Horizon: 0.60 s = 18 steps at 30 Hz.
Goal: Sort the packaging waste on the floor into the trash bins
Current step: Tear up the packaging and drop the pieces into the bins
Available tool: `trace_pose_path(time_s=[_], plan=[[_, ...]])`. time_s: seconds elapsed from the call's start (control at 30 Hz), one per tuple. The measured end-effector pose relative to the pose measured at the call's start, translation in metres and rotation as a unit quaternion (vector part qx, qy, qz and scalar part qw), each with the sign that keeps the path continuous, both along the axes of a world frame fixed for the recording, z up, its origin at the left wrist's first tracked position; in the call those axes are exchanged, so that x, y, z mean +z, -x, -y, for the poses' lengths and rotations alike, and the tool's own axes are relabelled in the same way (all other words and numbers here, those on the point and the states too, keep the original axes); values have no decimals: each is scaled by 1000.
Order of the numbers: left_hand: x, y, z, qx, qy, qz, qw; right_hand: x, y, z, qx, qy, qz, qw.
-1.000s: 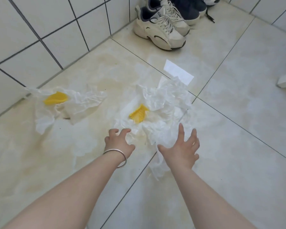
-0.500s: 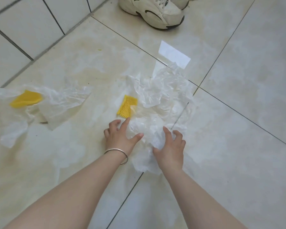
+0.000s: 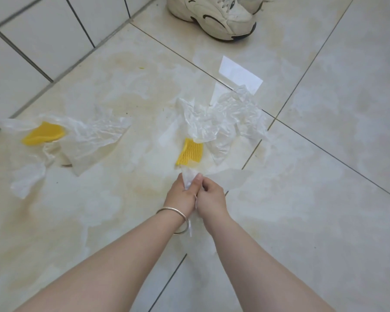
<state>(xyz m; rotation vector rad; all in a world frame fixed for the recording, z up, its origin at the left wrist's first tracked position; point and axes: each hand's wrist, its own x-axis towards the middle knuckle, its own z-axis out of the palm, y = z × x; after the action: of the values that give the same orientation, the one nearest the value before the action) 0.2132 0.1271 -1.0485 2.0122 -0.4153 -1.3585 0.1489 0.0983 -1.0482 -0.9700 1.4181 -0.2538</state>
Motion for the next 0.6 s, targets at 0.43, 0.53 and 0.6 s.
trace_pose_path(time_s=[0.43,0.53,0.6], plan=[[39,-13,-5,321,24,-157,934,37,-5,-21,85,249,-120,957],[57,-28,-8,391,30,-129,911,52,-3,-34,15,229,-245,942],[68,-38,-14,421,41,-108,900,63,-7,-46,-11,114,-230,967]])
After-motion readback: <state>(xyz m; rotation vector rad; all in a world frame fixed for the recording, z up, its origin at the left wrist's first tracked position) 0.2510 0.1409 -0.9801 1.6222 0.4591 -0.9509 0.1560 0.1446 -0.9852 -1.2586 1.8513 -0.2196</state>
